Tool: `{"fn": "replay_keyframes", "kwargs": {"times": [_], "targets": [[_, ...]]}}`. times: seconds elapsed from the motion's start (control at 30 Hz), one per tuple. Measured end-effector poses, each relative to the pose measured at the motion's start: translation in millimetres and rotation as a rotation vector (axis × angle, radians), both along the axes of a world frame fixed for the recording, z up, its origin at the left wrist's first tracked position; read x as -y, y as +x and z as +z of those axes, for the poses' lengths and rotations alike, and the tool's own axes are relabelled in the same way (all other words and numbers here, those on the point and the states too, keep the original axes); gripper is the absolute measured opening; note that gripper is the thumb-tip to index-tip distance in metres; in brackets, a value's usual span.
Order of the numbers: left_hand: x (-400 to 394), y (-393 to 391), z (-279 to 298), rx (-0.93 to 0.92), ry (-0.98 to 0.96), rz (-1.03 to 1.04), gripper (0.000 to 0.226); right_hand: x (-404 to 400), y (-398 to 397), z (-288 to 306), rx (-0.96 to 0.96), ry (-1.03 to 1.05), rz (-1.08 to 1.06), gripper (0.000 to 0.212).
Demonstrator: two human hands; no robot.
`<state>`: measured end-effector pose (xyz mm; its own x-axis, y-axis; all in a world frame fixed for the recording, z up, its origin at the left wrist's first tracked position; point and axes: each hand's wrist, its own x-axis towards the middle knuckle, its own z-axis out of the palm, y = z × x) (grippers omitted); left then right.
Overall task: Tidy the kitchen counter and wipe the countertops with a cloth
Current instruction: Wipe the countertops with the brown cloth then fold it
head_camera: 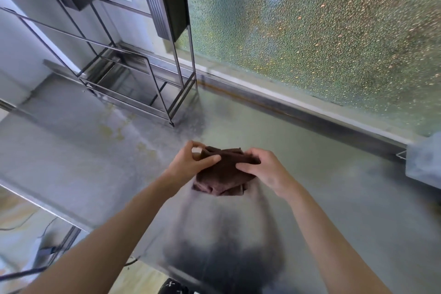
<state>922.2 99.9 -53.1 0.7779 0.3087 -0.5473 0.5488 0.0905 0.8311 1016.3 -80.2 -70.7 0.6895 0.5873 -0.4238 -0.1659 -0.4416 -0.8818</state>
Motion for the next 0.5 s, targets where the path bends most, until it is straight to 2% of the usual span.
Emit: {"fn": "replay_keyframes", "kwargs": {"times": [0.07,0.1,0.13,0.23,0.33,0.43,0.5], "targets": [[-13.3,-0.3,1.8,0.008,-0.108,-0.153,0.034,-5.9,-2.7,6.2,0.056,0.007,-0.026,0.014],[-20.2,-0.1,3.6,0.050,-0.088,-0.191,0.024,-8.9,-3.2,9.6,0.103,-0.005,-0.035,0.013],[-27.2,0.7,5.8,0.096,-0.039,-0.186,0.015,-11.0,-3.3,13.5,0.146,-0.010,-0.043,0.013],[-45.4,1.7,13.0,0.175,0.181,-0.213,0.016,-14.7,-10.0,27.3,0.217,0.038,-0.072,0.013],[-57.8,-4.3,18.0,0.244,0.066,-0.305,0.010,-19.8,-32.3,36.3,0.262,0.036,-0.100,0.015],[-68.3,-14.6,15.1,0.233,0.042,-0.485,0.010,-27.4,-70.6,27.4,0.185,0.016,-0.206,0.019],[-75.2,-27.3,3.3,0.118,0.109,-0.689,0.011,-29.9,-105.0,11.0,0.066,-0.029,-0.251,0.017]]}}
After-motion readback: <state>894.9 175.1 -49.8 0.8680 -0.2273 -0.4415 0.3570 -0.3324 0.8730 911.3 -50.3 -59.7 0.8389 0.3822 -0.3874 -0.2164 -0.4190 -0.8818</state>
